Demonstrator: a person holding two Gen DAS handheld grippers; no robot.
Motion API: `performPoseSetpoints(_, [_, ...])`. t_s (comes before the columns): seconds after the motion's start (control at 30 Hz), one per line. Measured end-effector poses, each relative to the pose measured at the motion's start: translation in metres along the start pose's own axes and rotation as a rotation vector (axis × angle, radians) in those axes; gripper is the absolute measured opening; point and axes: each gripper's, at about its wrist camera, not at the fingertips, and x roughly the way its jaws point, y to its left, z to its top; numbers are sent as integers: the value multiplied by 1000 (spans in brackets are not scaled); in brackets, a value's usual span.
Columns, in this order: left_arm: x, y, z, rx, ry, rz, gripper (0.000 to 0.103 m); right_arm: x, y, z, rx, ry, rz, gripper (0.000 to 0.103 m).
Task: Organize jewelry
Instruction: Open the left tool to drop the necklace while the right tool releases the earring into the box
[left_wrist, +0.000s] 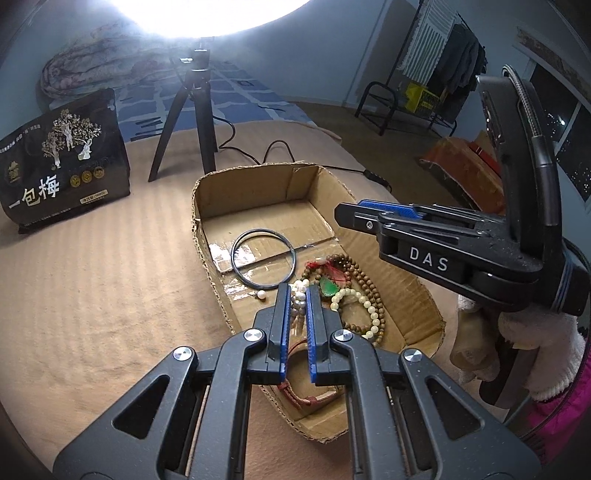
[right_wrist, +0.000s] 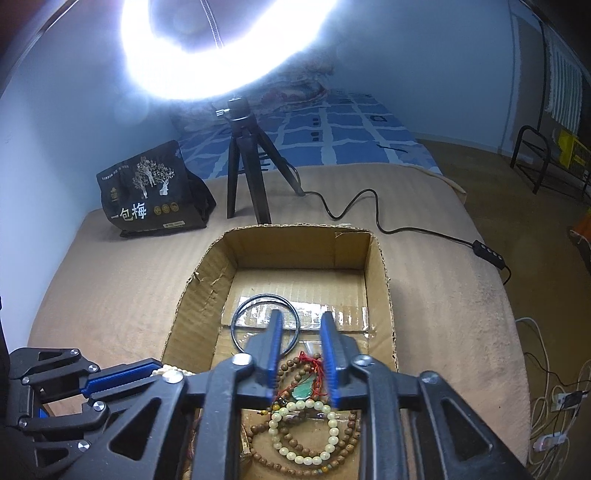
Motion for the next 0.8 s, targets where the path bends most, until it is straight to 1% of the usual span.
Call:
performPoseSetpoints(0.03, [0, 0, 0, 1, 0, 1, 5, 0, 0, 0, -1, -1, -1, 26])
performPoseSetpoints(0.17, [-2, -1, 0, 10, -5, 18, 7, -3, 0, 0, 3, -6, -11, 35])
performPoseSetpoints(0.2, [-2, -1, 0, 9, -3, 22, 12, -3, -1, -1, 5, -6, -15, 41])
performPoseSetpoints(0.27, [-4, 0, 0, 7, -7, 22, 19, -5, -2, -1, 9, -11, -22, 47])
performPoseSetpoints(0.3, [-5, 0, -1, 6, -9, 23, 19, -6, -3, -2, 11, -13, -23, 48])
performPoseSetpoints(0.43, [-9, 0, -2, 4, -10, 28, 19, -12, -4, -2, 10, -17, -30, 50])
performPoseSetpoints(0.5, [-14, -1, -3, 3, -14, 28, 19, -16, -3, -3, 7, -21, -38, 52])
performPoseSetpoints(0.8, [-47, -9, -12, 18, -52, 50, 19, -48, 11, -12, -34, -48, -69, 55])
